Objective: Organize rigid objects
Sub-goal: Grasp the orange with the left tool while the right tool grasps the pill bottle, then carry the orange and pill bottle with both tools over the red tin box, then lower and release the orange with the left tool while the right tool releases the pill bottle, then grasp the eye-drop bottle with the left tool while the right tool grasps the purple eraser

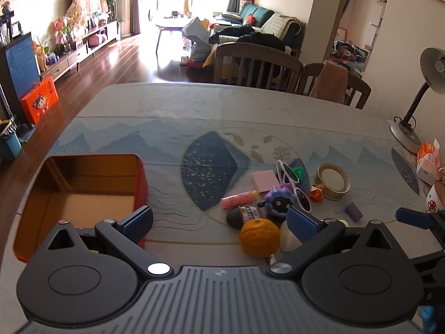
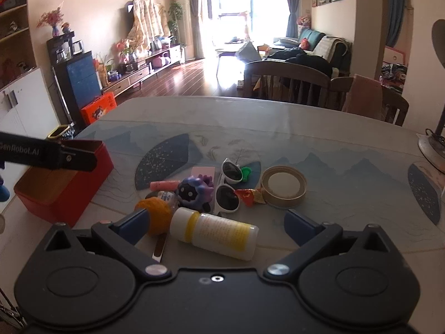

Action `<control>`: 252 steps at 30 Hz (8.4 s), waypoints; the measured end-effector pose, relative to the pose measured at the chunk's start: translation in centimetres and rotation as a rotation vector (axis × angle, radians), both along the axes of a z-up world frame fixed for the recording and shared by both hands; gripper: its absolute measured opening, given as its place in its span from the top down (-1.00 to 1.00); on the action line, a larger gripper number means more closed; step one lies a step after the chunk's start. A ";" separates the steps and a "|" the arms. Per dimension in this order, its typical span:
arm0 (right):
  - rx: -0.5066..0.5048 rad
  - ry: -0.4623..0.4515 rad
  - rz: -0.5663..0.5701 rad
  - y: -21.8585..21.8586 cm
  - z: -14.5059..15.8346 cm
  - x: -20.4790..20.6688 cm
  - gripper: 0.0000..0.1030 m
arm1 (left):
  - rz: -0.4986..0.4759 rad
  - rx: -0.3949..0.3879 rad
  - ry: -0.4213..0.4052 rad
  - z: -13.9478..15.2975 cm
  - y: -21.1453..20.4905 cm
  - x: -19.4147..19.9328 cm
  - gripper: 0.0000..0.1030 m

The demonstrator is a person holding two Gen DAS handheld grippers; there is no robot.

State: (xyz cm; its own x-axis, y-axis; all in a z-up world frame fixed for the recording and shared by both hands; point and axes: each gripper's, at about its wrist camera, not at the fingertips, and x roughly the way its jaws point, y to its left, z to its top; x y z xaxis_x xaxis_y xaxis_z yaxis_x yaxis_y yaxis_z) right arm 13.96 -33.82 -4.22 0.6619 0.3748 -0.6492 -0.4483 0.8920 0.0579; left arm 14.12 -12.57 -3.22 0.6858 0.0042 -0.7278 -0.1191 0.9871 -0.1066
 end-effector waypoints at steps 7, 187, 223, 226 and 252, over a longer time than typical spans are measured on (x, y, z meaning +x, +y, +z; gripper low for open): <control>-0.048 0.008 0.088 0.2 -1.3 1.7 -0.92 | -0.017 0.002 0.029 -1.0 -1.0 1.7 -1.00; 0.122 0.113 -0.009 16.7 2.7 0.3 -0.87 | -0.093 -0.044 0.036 -0.8 16.8 1.1 -0.57; -0.018 0.100 -0.154 -4.2 -3.0 4.1 -0.93 | -0.086 -0.001 0.119 -5.8 0.3 5.6 -0.63; -0.019 0.119 -0.156 -5.2 -3.7 4.9 -0.91 | -0.090 0.007 0.140 -6.6 -0.8 6.3 -0.63; -0.088 0.186 -0.090 -6.5 -7.9 9.7 -0.45 | -0.015 0.035 0.278 -11.2 -3.2 11.2 -0.63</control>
State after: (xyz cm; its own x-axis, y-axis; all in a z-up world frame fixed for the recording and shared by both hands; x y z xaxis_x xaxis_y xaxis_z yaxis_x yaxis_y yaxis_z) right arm 23.65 -40.35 -12.17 0.5559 0.2563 -0.7908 -0.3553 0.9333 0.0527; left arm 25.35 -15.74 -14.45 0.4596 0.0234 -0.8878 -0.1240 0.9915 -0.0381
